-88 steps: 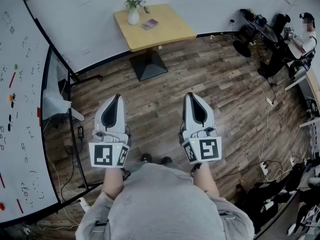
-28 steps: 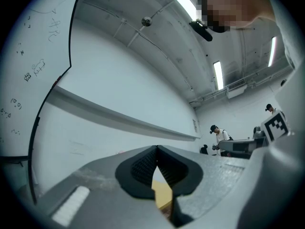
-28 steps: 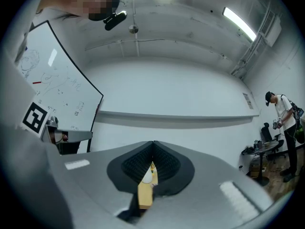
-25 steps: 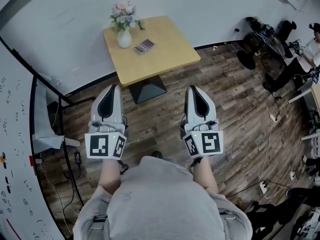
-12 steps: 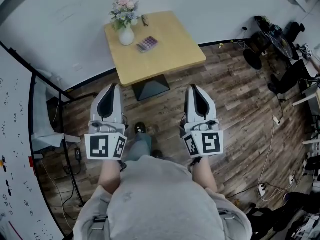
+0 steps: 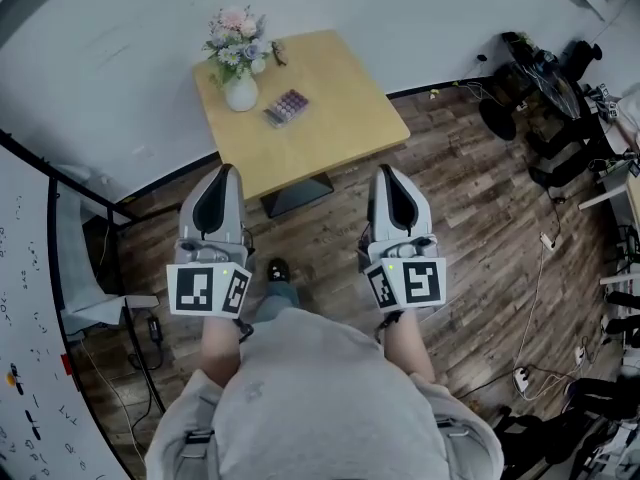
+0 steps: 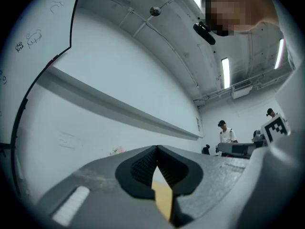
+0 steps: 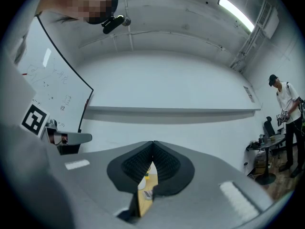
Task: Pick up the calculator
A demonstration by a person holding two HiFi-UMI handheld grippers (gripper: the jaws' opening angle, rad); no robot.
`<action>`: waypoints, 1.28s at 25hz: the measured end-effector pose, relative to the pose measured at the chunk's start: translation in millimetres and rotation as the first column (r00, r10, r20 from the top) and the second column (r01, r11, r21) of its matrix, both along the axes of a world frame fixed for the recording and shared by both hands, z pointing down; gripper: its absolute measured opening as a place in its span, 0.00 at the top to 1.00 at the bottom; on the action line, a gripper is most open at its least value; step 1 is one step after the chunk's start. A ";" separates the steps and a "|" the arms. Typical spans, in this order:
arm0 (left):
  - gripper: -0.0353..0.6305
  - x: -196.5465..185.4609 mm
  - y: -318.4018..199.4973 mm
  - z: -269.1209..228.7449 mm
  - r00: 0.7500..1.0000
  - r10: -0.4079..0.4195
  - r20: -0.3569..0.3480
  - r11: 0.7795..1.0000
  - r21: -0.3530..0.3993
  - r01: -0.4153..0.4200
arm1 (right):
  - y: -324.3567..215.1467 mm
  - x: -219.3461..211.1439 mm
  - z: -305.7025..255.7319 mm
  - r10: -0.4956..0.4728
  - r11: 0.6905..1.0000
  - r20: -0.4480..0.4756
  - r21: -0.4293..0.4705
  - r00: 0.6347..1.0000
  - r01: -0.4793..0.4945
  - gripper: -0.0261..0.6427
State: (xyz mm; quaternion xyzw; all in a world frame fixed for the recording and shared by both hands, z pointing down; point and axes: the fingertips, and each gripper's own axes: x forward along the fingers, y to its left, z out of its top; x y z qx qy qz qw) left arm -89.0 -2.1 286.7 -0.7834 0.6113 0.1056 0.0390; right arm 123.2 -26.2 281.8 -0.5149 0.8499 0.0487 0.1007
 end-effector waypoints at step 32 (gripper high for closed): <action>0.94 -108.6 -173.6 17.6 0.999 0.034 -0.022 0.999 -0.036 -0.035 | -172.8 -107.9 10.2 0.023 0.999 0.000 -0.027 1.000 -0.023 0.96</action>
